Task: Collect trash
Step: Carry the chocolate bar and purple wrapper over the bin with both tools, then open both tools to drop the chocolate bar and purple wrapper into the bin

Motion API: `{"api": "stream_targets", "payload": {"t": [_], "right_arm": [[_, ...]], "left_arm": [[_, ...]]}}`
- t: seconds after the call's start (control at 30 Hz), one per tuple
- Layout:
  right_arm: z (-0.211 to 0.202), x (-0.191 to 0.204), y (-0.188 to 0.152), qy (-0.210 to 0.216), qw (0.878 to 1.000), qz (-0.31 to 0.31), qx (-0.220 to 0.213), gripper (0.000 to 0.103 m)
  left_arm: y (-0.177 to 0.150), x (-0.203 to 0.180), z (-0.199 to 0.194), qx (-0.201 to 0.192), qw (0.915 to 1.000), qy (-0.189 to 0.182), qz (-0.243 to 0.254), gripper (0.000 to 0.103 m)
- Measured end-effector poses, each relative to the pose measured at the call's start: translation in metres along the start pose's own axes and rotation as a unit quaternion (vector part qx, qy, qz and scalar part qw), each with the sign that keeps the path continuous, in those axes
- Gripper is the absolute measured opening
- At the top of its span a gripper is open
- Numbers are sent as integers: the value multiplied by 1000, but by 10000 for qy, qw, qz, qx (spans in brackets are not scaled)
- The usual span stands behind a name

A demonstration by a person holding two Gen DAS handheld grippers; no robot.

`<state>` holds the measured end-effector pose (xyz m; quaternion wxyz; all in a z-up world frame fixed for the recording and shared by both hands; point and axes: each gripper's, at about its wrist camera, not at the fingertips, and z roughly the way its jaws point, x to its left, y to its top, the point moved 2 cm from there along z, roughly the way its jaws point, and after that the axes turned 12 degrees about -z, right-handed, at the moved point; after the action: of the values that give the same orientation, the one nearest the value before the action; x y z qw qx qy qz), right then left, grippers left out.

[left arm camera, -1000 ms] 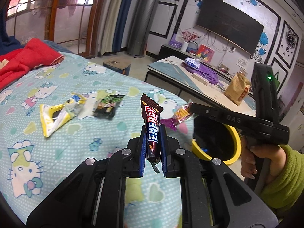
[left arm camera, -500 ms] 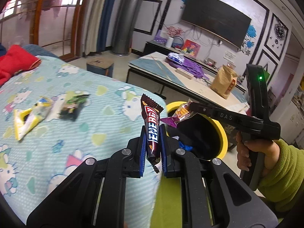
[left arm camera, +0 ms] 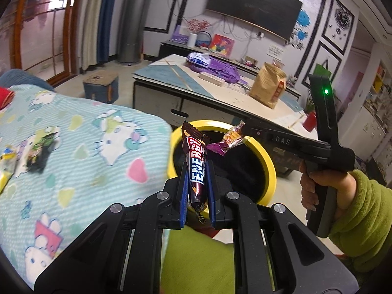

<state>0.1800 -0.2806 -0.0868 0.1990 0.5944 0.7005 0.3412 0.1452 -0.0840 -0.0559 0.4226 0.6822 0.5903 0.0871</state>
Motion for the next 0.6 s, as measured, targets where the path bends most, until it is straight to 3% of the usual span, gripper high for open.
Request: {"api": "stream_targets", "payload": {"t": [0.27, 0.5, 0.53, 0.6], "right_arm": [[6, -47, -10, -231, 9987, 422, 196, 6], [7, -70, -19, -130, 9964, 776, 306, 8], [8, -72, -20, -112, 9962, 811, 312, 9], [8, -75, -20, -71, 9954, 907, 308, 9]], "left_arm": [[-4, -26, 39, 370, 9989, -181, 217, 9], [-6, -41, 68, 620, 9971, -195, 402, 9], [-7, -42, 70, 628, 9970, -194, 413, 10], [-6, -44, 74, 622, 9970, -150, 434, 25]]}}
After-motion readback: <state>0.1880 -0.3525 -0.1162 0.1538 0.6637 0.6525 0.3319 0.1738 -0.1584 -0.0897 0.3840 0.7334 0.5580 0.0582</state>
